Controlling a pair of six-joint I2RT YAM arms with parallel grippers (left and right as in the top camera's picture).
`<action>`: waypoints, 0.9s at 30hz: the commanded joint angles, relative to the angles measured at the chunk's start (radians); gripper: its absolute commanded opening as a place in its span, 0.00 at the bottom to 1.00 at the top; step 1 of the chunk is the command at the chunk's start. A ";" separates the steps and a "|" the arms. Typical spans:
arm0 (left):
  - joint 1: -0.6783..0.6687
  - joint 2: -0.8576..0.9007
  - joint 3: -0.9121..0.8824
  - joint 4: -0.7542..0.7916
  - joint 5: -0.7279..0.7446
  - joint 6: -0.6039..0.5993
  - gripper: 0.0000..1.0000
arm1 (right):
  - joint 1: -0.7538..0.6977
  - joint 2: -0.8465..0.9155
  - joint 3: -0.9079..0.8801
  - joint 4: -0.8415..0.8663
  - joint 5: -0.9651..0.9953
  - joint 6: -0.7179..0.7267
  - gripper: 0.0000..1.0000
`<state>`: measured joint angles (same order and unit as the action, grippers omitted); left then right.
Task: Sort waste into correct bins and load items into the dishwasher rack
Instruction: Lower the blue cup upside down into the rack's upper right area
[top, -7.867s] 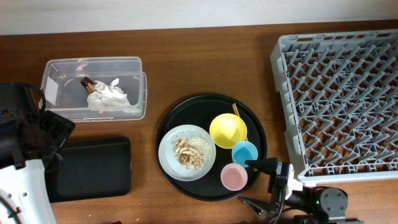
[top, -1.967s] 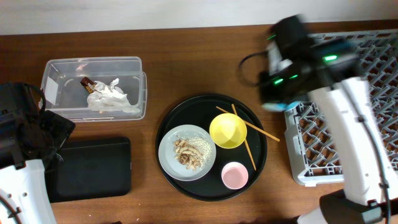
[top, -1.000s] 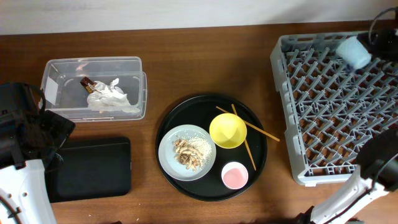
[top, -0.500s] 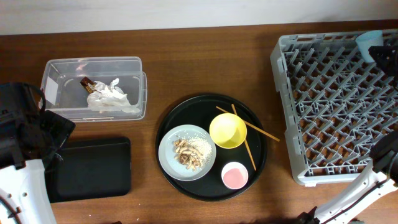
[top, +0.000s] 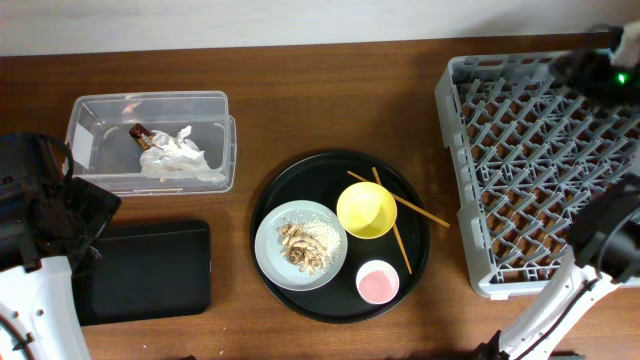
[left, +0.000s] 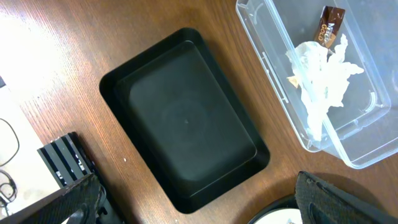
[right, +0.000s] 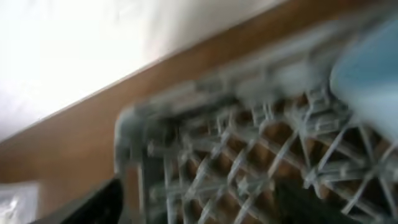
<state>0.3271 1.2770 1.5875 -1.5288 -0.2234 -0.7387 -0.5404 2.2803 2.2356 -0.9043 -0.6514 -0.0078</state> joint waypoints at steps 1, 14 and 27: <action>0.005 -0.013 -0.002 -0.002 0.000 -0.009 0.99 | 0.087 -0.062 0.064 0.095 0.324 0.055 0.90; 0.005 -0.013 -0.002 -0.002 0.000 -0.009 0.99 | 0.264 0.067 0.064 0.351 1.106 0.095 0.91; 0.005 -0.013 -0.002 -0.001 -0.001 -0.009 0.99 | 0.166 0.089 0.063 0.225 1.081 0.090 0.91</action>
<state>0.3271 1.2770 1.5875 -1.5291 -0.2230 -0.7383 -0.3679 2.3745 2.2852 -0.6510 0.4217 0.0757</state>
